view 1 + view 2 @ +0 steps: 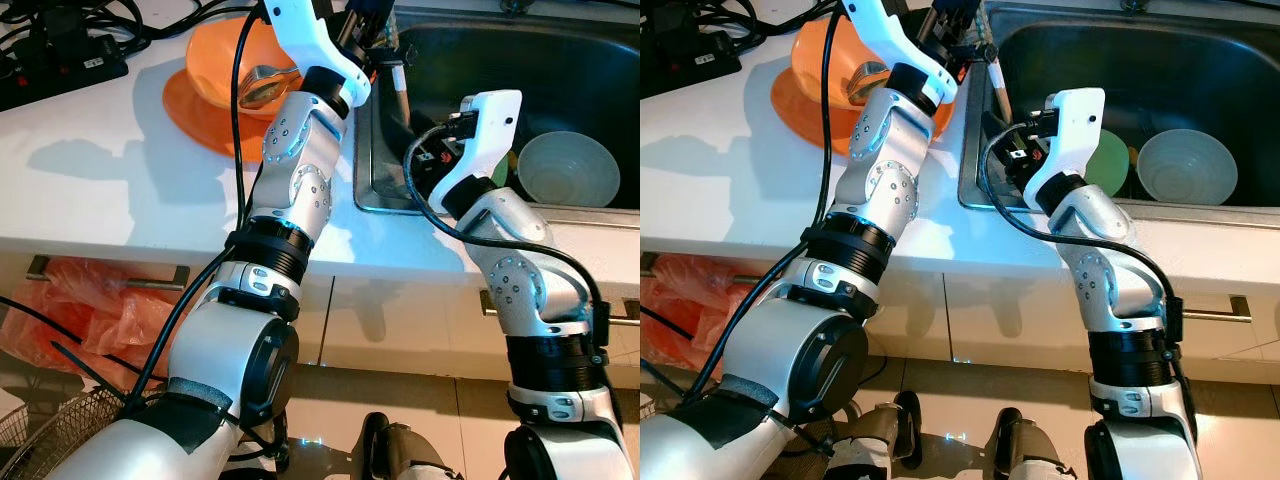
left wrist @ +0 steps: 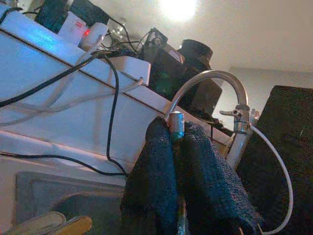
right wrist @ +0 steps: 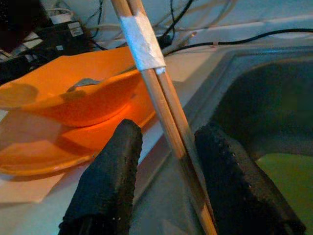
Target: Kitchen organization
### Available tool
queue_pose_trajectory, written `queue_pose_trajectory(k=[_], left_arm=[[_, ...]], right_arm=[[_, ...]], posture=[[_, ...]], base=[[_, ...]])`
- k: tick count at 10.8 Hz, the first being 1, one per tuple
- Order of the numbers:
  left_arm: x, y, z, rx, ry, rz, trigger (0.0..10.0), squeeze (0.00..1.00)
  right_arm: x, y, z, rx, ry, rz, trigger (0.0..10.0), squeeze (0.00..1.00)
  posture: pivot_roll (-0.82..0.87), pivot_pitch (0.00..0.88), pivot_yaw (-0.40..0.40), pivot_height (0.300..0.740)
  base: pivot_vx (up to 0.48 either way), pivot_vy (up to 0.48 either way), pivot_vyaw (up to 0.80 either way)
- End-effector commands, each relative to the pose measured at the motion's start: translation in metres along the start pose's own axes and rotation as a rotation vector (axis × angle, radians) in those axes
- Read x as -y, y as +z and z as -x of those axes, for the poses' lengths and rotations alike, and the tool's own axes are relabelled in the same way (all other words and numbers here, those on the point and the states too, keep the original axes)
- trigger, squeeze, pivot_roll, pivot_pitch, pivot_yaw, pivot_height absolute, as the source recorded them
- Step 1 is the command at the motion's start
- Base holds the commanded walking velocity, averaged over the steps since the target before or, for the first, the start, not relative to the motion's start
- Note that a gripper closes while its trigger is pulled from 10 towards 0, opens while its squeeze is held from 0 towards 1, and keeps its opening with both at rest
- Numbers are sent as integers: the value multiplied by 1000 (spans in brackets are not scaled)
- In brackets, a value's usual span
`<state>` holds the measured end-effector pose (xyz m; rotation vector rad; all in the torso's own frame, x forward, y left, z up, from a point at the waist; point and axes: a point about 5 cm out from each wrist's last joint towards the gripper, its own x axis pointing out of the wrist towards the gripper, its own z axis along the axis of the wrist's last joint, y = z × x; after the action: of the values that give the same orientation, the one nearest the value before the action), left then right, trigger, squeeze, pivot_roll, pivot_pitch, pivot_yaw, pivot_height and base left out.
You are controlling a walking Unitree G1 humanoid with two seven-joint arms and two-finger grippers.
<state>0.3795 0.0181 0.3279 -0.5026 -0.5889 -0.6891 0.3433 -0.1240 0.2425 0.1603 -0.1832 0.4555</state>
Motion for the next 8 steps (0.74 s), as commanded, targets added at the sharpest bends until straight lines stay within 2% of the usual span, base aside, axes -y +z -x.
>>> queue_pose_trajectory(k=[1,5,7,8], left_arm=[[23,-2,-10,0,-79,18,10000,0],[27,-8,-8,-26,-103,26,10000,0],[29,-13,-5,-47,-107,41,10000,0],[30,-16,-3,-55,-110,47,10000,0]], right_arm=[[4,-1,1,6,-30,6,10000,0],[10,-5,-1,6,-96,-7,10000,0],[11,-6,-2,11,-113,-22,3490,0],[11,-7,-2,10,-113,-25,863,0]], posture=[[-9,217,4,740],[0,219,7,740],[2,221,9,740],[3,223,11,740]], base=[[0,0,0],[0,0,0],[0,0,0],[0,0,0]])
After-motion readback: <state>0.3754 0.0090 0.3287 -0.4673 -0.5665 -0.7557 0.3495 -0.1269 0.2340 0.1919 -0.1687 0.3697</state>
